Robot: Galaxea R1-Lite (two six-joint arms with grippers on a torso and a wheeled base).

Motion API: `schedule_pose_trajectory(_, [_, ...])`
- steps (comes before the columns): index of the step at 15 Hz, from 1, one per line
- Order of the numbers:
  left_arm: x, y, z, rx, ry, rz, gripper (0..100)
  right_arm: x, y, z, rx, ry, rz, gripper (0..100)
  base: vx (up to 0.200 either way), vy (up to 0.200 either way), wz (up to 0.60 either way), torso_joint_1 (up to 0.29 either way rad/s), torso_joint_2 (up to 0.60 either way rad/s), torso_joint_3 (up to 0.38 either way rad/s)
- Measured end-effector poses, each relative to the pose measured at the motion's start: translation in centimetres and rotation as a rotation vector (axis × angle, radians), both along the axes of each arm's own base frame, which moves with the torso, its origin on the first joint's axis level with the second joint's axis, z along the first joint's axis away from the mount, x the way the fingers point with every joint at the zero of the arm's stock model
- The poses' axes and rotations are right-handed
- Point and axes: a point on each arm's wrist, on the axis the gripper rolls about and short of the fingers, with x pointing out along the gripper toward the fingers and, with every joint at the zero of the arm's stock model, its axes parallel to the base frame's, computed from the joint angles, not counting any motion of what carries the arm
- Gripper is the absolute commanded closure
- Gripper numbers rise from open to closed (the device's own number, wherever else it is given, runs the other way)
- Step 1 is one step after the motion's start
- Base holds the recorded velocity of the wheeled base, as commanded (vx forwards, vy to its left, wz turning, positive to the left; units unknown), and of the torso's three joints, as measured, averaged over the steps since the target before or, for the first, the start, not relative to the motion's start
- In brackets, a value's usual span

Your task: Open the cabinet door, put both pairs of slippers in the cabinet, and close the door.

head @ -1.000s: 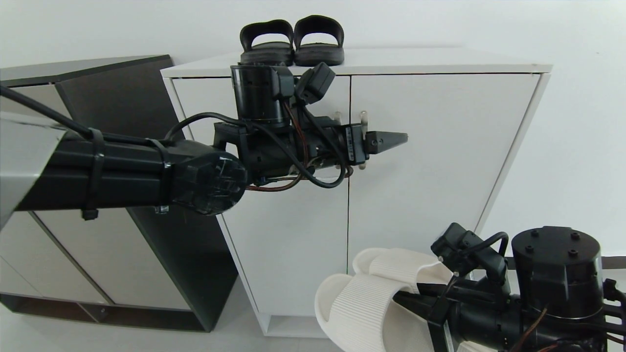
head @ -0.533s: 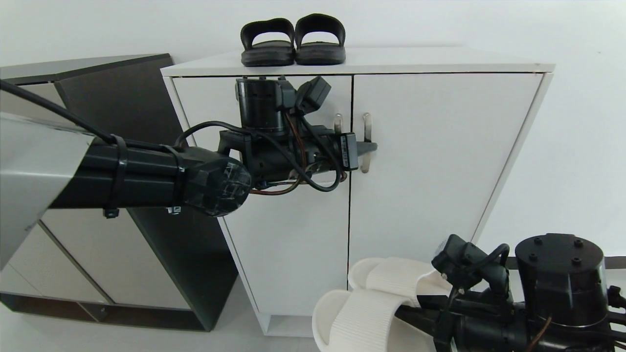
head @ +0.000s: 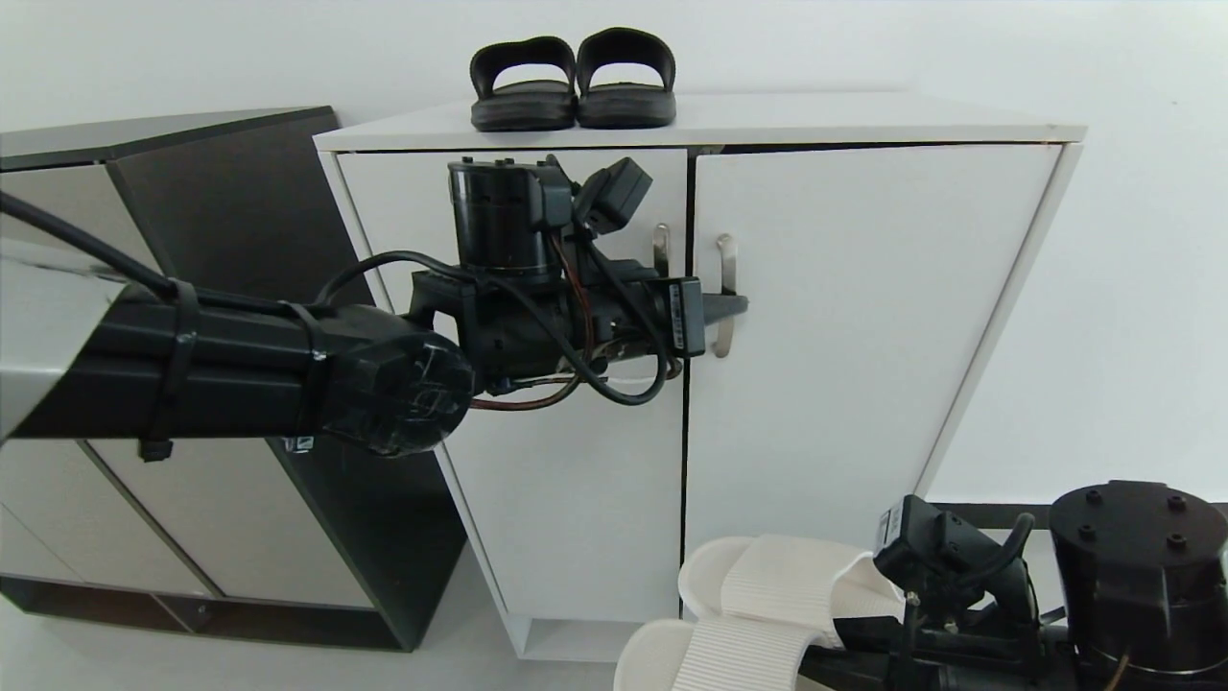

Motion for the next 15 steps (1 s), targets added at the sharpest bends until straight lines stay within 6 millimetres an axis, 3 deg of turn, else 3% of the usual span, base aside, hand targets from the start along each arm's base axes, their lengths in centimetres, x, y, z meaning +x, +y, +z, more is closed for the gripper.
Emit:
schedule_pose_trajectory(12, [-4.7, 2.7, 0.0, -0.015, -0.023, -0.018, 100, -0.3, -0.2, -0.6, -0.022, 0.001, 0.032, 100, 0.000, 0.000, 0.00, 0.000, 0.00, 0.000])
schedule_pose_trajectory(15, [-4.5, 4.2, 0.8, -0.028, -0.043, 0.021, 100, -0.3, -0.3, -0.6, -0.024, 0.002, 0.032, 100, 0.000, 0.000, 0.00, 0.000, 0.00, 0.000])
